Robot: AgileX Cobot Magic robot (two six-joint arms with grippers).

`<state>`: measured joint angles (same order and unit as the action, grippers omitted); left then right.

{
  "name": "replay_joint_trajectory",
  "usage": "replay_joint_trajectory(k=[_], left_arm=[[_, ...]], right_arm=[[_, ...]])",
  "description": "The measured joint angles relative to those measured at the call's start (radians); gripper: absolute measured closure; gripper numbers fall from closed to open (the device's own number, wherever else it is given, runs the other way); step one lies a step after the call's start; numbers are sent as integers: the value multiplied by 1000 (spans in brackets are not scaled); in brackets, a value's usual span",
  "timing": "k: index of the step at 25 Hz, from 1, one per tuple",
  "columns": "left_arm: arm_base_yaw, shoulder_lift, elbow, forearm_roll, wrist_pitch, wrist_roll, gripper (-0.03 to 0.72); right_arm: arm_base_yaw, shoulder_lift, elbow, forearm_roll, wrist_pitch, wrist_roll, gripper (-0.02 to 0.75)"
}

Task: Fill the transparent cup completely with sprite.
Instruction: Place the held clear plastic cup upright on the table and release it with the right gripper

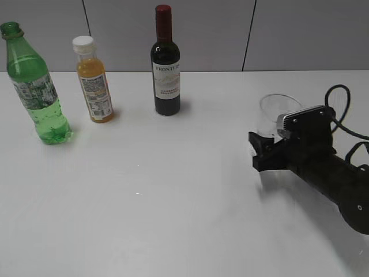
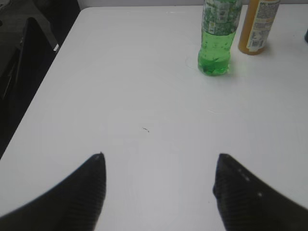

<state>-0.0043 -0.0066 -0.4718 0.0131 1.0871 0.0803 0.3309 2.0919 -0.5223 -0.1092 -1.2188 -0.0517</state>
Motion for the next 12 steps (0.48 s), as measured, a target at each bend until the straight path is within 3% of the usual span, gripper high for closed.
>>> replay_joint_trajectory(k=[6, 12], left_arm=[[0, 0, 0, 0, 0, 0, 146], [0, 0, 0, 0, 0, 0, 146]], right_arm=[[0, 1, -148, -425, 6, 120, 217], [13, 1, -347, -796, 184, 271, 217]])
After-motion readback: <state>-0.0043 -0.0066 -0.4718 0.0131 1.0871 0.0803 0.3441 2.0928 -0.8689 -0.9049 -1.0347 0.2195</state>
